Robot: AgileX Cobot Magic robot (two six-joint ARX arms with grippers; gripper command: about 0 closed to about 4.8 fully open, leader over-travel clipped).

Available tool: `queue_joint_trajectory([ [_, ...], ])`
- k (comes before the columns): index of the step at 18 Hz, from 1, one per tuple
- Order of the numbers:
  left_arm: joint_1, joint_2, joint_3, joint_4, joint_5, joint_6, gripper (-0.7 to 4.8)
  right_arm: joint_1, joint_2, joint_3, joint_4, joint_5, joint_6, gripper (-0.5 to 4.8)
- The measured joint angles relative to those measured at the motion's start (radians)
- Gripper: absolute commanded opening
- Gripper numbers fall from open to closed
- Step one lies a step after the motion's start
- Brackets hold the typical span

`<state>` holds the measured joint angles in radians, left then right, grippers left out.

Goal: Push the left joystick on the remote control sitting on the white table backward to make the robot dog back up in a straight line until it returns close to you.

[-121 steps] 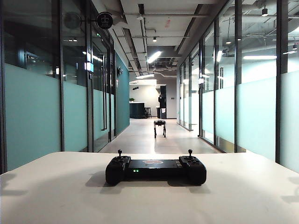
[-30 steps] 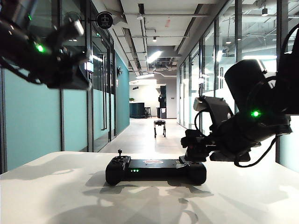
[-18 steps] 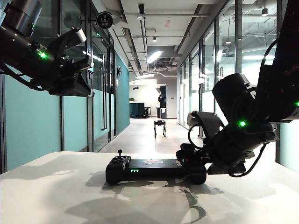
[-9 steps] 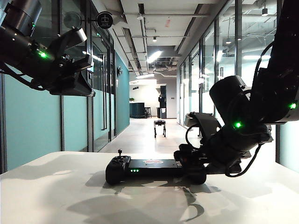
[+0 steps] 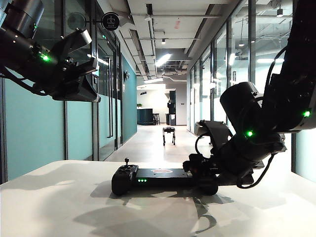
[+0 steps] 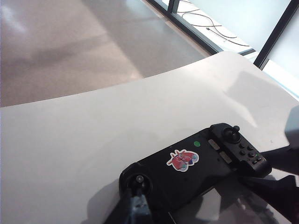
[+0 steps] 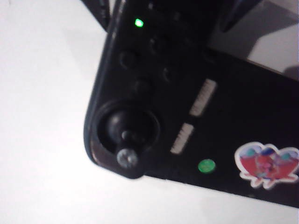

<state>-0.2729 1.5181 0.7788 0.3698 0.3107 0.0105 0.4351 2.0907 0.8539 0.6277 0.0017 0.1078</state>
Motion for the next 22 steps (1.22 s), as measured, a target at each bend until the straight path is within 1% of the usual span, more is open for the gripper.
queue_joint_trajectory([
  [4, 0.000, 0.000, 0.000, 0.000, 0.001, 0.000, -0.06, 0.000, 0.021, 0.011, -0.007, 0.002, 0.002, 2.90],
  [5, 0.000, 0.000, 0.000, 0.000, 0.001, 0.000, -0.06, 0.000, 0.021, 0.011, -0.007, 0.005, 0.003, 2.64],
  [6, 0.000, 0.000, 0.000, 0.000, 0.001, 0.000, -0.06, 0.000, 0.021, 0.011, -0.008, 0.016, 0.004, 2.55],
  [12, 0.000, 0.000, 0.000, 0.000, 0.001, 0.000, -0.06, -0.002, 0.021, 0.011, 0.018, 0.030, 0.004, 2.57],
  [13, 0.000, 0.000, 0.000, 0.000, 0.001, 0.000, -0.06, -0.002, 0.021, 0.011, 0.027, 0.029, 0.004, 2.58],
  [14, 0.000, 0.000, 0.000, 0.000, 0.001, 0.000, -0.06, -0.002, 0.022, 0.011, 0.034, 0.029, 0.004, 2.83],
  [16, 0.000, 0.000, 0.000, 0.000, 0.001, 0.000, -0.06, -0.002, 0.022, 0.011, 0.045, 0.027, 0.004, 3.11],
  [22, 0.000, 0.000, 0.000, 0.000, 0.001, 0.000, -0.06, 0.000, 0.022, 0.011, 0.056, 0.024, -0.002, 3.12],
])
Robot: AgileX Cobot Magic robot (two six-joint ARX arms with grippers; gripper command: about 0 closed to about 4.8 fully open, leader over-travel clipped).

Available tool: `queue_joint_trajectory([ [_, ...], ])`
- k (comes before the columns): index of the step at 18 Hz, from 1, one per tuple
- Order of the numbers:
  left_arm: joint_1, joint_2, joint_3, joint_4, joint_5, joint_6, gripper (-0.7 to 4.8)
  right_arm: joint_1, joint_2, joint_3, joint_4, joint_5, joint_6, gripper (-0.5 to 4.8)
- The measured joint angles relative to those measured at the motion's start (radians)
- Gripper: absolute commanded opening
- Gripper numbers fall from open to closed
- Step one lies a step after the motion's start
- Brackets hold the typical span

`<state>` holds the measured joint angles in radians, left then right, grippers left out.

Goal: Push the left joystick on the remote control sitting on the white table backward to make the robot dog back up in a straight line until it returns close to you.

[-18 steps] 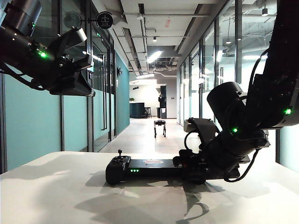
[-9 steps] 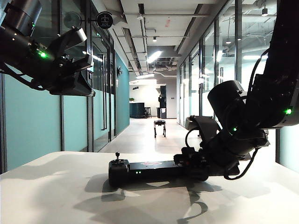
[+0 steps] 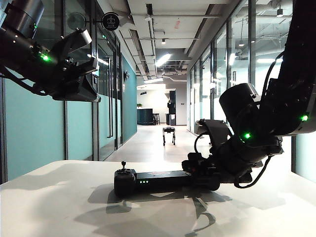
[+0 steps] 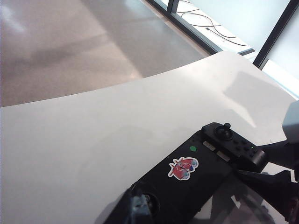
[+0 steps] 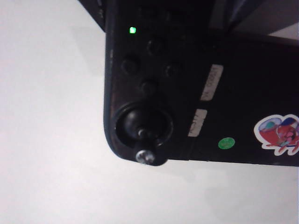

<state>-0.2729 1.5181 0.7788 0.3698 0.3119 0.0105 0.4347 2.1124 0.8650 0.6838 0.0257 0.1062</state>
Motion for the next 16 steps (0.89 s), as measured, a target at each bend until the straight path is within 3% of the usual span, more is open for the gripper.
queue_joint_trajectory([
  [4, 0.000, 0.000, 0.000, 0.000, 0.000, 0.000, -0.06, 0.000, 0.000, 0.000, 0.001, 0.000, -0.005, 3.12],
  [6, 0.000, 0.000, 0.000, 0.000, 0.000, 0.000, -0.06, 0.000, 0.000, 0.000, 0.005, 0.000, -0.023, 3.87],
  [7, 0.000, 0.000, 0.000, 0.000, 0.000, 0.000, -0.06, 0.000, 0.000, 0.000, 0.007, 0.001, -0.028, 4.00],
  [16, 0.000, 0.000, 0.000, 0.000, 0.000, 0.000, -0.06, 0.000, -0.008, 0.003, -0.018, 0.001, -0.029, 3.99],
])
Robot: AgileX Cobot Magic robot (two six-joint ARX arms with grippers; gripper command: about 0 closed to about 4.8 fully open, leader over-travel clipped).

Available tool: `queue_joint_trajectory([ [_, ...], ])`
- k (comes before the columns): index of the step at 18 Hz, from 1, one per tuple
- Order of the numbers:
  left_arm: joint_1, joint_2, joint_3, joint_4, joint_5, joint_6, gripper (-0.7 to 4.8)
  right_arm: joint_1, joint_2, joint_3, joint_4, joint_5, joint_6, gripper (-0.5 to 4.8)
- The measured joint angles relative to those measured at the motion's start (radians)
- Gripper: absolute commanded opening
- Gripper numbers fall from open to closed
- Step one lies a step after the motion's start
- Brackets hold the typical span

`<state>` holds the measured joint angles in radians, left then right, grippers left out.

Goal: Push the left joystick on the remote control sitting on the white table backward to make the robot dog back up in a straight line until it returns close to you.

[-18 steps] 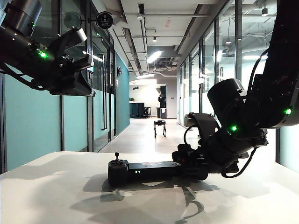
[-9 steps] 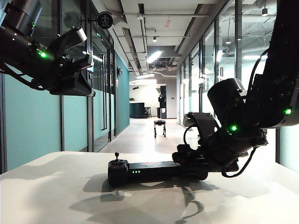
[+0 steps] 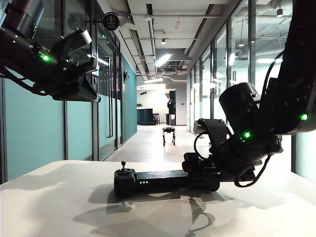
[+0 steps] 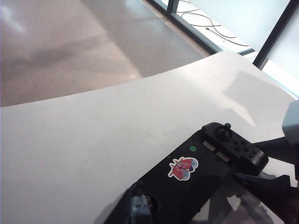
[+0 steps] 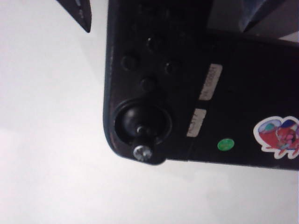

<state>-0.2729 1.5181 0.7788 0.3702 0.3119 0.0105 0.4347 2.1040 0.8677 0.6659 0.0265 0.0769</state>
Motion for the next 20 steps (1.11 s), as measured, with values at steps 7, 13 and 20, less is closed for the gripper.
queue_joint_trajectory([
  [7, 0.000, 0.000, 0.000, 0.000, 0.000, 0.000, -0.06, 0.000, -0.004, 0.000, -0.013, 0.043, -0.025, 3.99],
  [13, 0.000, 0.000, 0.000, 0.000, 0.000, -0.001, -0.06, -0.004, -0.003, 0.050, -0.019, 0.049, -0.044, 3.99],
  [20, 0.000, 0.000, 0.000, 0.000, 0.000, -0.003, -0.06, -0.014, -0.003, 0.050, -0.033, 0.045, -0.076, 3.99],
])
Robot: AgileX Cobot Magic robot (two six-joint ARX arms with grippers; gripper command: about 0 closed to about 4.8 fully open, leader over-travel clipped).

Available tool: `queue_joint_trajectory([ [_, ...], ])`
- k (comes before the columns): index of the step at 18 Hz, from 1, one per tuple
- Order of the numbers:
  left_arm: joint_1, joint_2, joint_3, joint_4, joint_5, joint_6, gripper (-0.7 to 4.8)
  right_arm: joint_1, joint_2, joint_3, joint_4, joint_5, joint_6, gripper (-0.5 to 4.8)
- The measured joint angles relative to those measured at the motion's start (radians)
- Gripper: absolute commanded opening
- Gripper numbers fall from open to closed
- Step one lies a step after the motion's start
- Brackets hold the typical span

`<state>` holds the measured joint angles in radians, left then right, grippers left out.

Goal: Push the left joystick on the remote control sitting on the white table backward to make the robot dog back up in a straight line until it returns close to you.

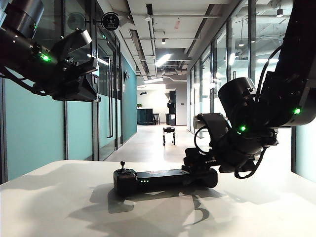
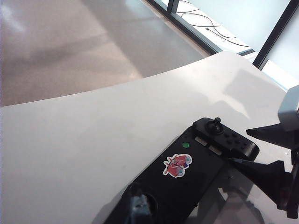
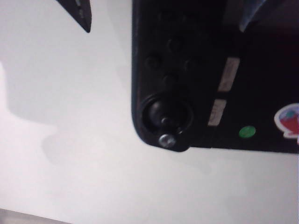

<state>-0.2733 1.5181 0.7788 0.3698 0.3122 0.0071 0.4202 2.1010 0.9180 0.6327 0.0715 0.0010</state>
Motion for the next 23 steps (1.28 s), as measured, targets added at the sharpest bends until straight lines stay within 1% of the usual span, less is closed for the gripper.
queue_joint_trajectory([
  [6, 0.000, 0.000, 0.000, 0.000, 0.018, 0.000, -0.06, -0.004, 0.000, 0.000, -0.012, -0.024, -0.048, 4.00],
  [9, 0.000, 0.000, 0.000, 0.000, 0.018, 0.000, -0.06, -0.034, 0.000, 0.000, -0.013, -0.058, -0.051, 4.00],
  [10, 0.000, 0.000, 0.000, 0.000, 0.018, 0.000, -0.06, -0.046, 0.000, 0.000, -0.013, -0.088, -0.051, 4.00],
  [15, 0.000, 0.000, 0.000, 0.000, 0.018, 0.000, -0.06, -0.052, 0.000, 0.003, -0.008, -0.156, -0.078, 4.00],
  [17, 0.000, 0.000, 0.000, 0.000, 0.018, 0.000, -0.06, -0.051, 0.000, 0.003, -0.009, -0.158, -0.080, 4.00],
  [19, 0.000, 0.000, 0.000, 0.000, 0.018, 0.000, -0.06, -0.051, 0.006, 0.003, 0.002, -0.181, -0.081, 4.00],
  [23, 0.000, 0.000, 0.000, 0.000, 0.018, 0.000, -0.06, -0.050, 0.040, 0.016, 0.006, -0.185, -0.081, 3.97],
])
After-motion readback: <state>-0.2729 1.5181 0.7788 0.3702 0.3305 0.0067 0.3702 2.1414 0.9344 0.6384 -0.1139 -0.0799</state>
